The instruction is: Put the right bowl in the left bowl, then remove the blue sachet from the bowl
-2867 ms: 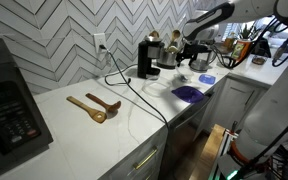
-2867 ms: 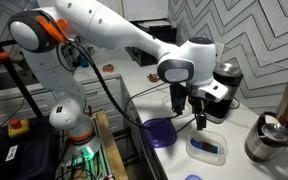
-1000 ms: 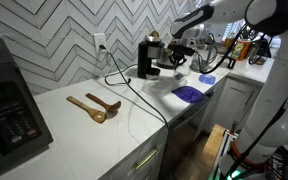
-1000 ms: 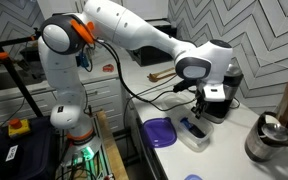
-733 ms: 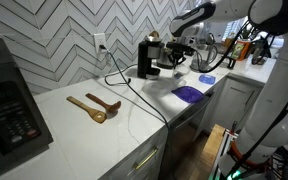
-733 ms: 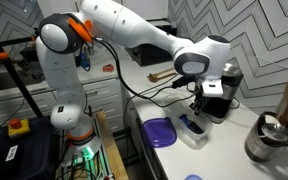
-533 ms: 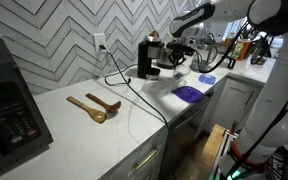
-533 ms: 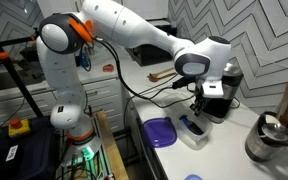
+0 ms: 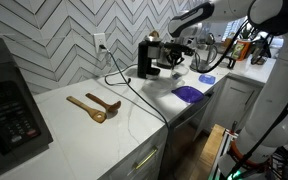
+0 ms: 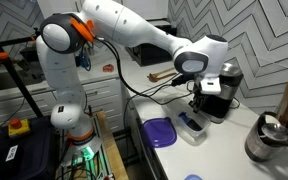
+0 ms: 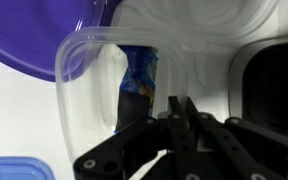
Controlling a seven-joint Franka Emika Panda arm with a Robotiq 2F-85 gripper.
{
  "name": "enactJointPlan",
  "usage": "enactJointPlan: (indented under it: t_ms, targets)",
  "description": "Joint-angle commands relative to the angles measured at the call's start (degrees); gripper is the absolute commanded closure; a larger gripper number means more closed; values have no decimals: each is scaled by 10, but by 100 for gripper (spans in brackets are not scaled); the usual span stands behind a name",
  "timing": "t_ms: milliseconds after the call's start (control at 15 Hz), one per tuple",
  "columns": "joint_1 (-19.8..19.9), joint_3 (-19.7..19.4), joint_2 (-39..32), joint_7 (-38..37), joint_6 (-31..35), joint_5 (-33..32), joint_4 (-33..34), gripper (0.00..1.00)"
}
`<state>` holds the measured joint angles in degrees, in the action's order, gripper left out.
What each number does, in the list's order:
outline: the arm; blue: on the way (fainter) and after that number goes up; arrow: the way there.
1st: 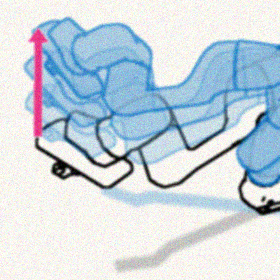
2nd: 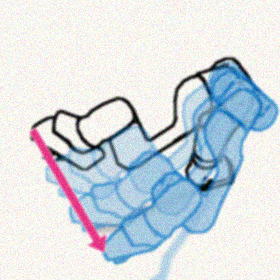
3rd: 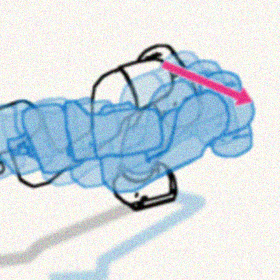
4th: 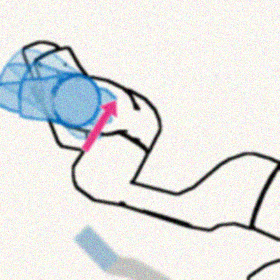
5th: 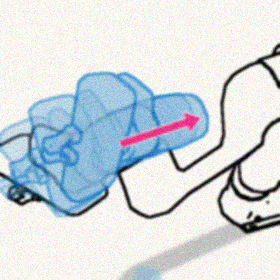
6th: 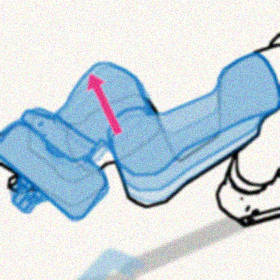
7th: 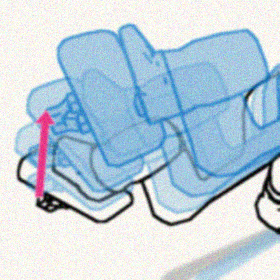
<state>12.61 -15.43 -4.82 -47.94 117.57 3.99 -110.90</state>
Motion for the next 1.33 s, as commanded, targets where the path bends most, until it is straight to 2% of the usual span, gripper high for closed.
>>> enactJointPlan:
  t_ms: [0,267,667,1267]
  targets:
    - [-13,13,15,-76,-13,-25,-3,98]
    - [-27,31,26,-155,-21,-26,-6,98]
    - [-42,57,35,-229,-36,3,-10,98]
    - [-67,89,19,-292,-10,11,-14,98]
